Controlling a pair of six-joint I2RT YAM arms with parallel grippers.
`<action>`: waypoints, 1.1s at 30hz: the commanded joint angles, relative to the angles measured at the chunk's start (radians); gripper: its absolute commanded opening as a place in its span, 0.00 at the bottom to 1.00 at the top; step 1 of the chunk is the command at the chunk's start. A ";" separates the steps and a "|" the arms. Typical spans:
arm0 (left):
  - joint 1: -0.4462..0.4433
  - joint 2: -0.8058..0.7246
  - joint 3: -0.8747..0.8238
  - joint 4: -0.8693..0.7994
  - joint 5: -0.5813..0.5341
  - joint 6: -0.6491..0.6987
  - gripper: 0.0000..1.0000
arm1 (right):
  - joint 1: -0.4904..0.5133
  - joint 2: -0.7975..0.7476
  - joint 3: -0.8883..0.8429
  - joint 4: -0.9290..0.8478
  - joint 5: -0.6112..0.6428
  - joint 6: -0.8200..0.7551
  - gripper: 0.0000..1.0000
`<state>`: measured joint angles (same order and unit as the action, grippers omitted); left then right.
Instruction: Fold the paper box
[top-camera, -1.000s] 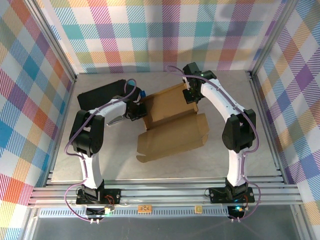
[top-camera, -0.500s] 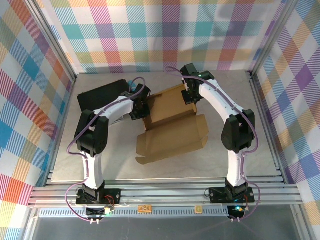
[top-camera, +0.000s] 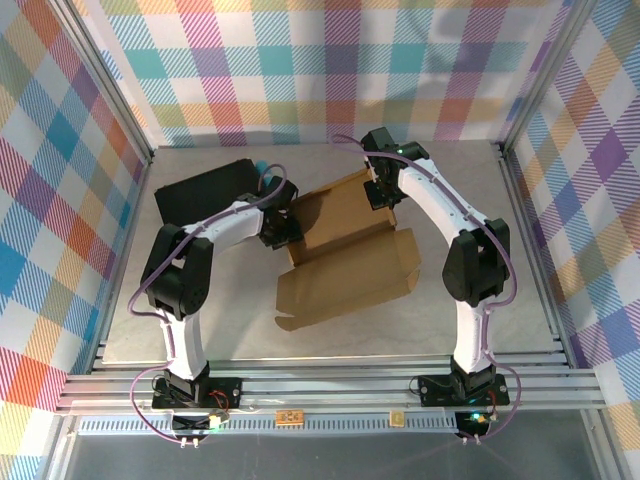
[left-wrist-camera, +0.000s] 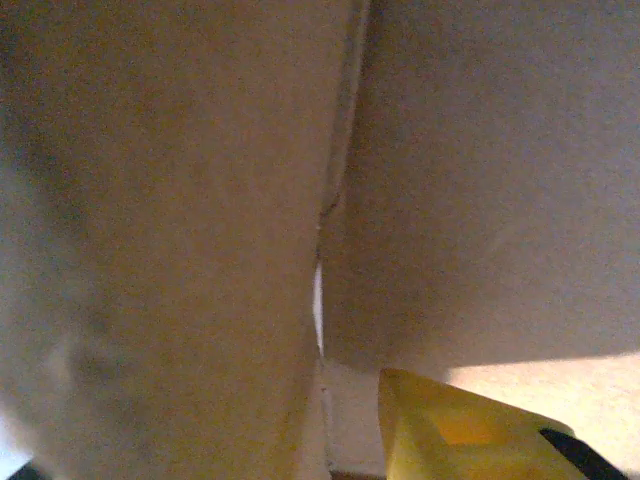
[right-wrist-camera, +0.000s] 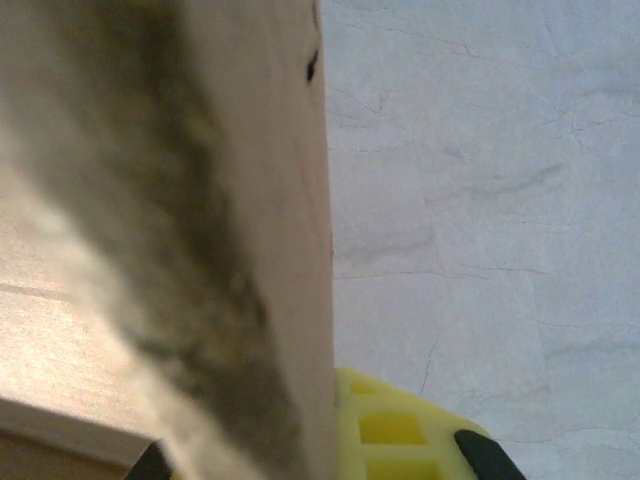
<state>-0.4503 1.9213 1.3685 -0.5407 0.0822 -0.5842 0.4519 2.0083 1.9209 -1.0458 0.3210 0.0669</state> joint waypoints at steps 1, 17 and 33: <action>-0.014 -0.027 -0.031 0.008 0.054 -0.008 0.34 | 0.007 -0.016 0.022 0.008 -0.027 0.020 0.00; -0.064 0.036 0.099 -0.223 -0.223 0.022 0.00 | 0.021 -0.012 0.011 -0.020 0.136 -0.040 0.00; -0.065 0.031 0.154 -0.269 -0.235 0.013 0.00 | 0.066 0.009 0.025 -0.022 0.250 -0.092 0.00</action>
<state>-0.5083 1.9369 1.5024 -0.7341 -0.0921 -0.5869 0.5121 2.0212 1.9205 -1.0561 0.5423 0.0139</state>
